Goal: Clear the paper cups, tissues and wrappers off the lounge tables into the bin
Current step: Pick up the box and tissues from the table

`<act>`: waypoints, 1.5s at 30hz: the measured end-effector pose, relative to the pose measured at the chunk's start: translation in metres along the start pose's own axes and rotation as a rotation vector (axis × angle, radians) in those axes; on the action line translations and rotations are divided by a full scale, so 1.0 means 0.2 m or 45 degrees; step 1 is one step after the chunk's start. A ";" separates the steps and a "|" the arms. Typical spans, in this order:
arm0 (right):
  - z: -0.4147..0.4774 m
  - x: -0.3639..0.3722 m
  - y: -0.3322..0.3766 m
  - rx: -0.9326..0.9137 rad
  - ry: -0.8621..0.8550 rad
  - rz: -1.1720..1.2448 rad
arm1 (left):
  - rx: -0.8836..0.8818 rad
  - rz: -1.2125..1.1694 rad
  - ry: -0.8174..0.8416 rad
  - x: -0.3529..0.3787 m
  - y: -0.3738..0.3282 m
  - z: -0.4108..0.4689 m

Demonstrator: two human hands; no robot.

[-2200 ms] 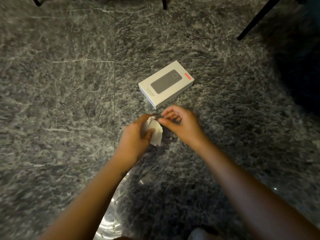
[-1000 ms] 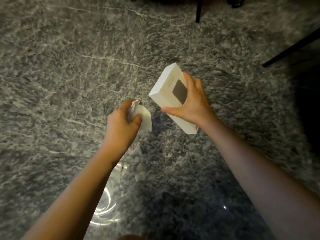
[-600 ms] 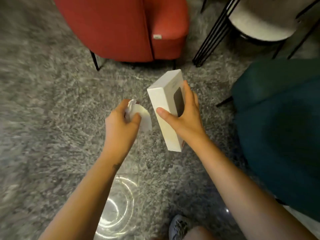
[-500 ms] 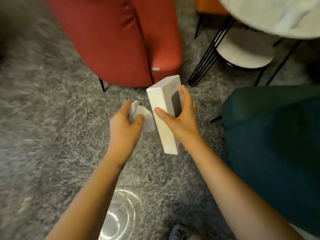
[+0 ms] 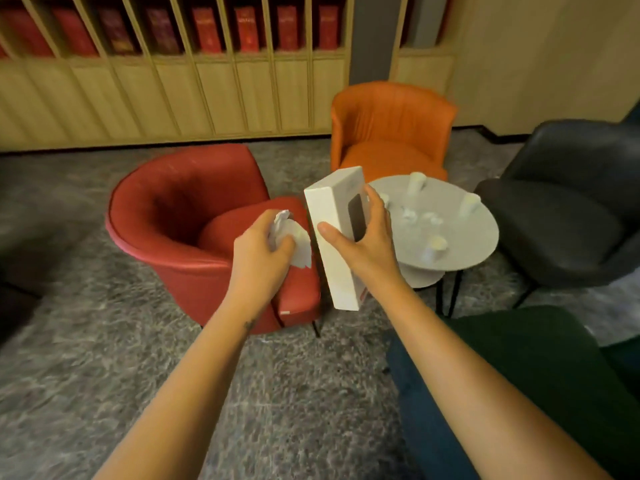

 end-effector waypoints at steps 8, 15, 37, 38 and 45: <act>0.46 -0.07 -0.01 -0.007 -0.206 -0.025 | 0.104 -0.040 0.069 0.32 -0.05 0.43; 1.01 0.03 -0.15 0.057 -0.455 -0.115 | 0.238 -0.104 0.249 0.77 -0.01 0.97; 2.36 -0.68 -1.43 0.423 -0.937 -0.593 | 0.157 -0.267 0.839 3.00 -0.10 1.50; 2.39 -0.73 -1.53 0.451 -0.951 -0.625 | 0.128 -0.262 0.880 3.14 -0.09 1.49; 2.40 -0.89 -2.24 0.829 -0.953 -0.931 | 0.007 -0.042 1.130 3.76 0.16 1.25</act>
Point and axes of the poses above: each hand's wrist, its own z-axis towards the middle knuckle, its own x-axis out of the palm, y = z × x, the point moved 6 cm from there along z, towards the middle knuckle, and after that the axes turned 14 degrees about -y, right-handed, at the moved point
